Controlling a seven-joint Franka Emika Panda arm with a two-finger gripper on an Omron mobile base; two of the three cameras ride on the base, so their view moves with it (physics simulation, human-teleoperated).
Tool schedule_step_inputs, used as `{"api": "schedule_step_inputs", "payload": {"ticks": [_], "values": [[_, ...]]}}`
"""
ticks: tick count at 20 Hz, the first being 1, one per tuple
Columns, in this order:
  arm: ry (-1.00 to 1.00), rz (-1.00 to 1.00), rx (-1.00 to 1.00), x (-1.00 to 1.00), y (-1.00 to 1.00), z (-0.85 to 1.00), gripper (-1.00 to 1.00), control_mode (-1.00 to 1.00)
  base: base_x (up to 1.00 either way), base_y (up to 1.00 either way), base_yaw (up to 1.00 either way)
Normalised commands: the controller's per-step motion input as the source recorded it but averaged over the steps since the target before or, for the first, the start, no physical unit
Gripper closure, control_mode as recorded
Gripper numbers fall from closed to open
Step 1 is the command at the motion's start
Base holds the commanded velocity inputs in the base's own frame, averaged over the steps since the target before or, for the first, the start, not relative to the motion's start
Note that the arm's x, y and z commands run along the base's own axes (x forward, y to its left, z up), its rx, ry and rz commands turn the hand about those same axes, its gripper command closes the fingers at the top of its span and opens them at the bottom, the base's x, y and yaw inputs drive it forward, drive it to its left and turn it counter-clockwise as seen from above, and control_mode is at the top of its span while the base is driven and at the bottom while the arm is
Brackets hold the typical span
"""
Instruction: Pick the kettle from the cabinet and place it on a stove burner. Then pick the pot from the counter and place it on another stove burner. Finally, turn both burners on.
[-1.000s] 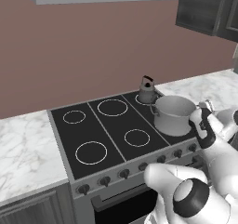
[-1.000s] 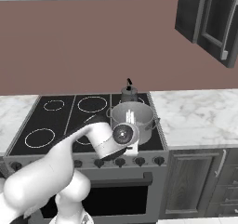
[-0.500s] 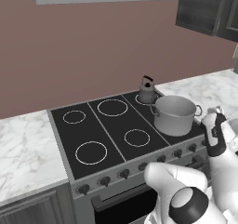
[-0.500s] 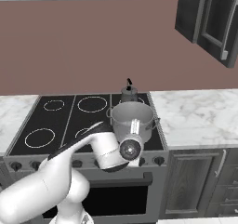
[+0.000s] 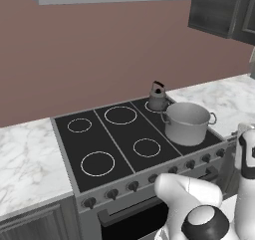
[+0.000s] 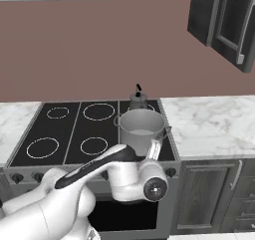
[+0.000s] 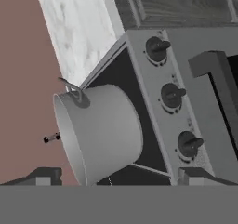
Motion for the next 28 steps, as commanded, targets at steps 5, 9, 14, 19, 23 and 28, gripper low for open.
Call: {"api": "schedule_step_inputs", "payload": {"ticks": [5,9,14,19,23,28], "values": [[0.03,0.01,0.27,-0.3,0.0,-0.19,-1.0,-1.0,0.0,0.0,0.0],[0.02,0.01,0.28,-0.15,0.0,-0.21,-1.0,-1.0,0.0,0.0,0.0],[0.0,0.0,0.26,-0.01,0.03,-0.16,-1.0,-1.0,0.0,0.0,0.0],[0.0,0.0,0.19,0.0,0.0,-0.12,-1.0,-1.0,0.0,0.0,0.0],[0.0,0.0,0.09,0.0,0.05,-0.14,-1.0,-1.0,0.0,0.0,0.0],[0.06,-0.02,0.12,0.01,0.17,-0.16,-1.0,-1.0,0.0,0.0,0.0]]}}
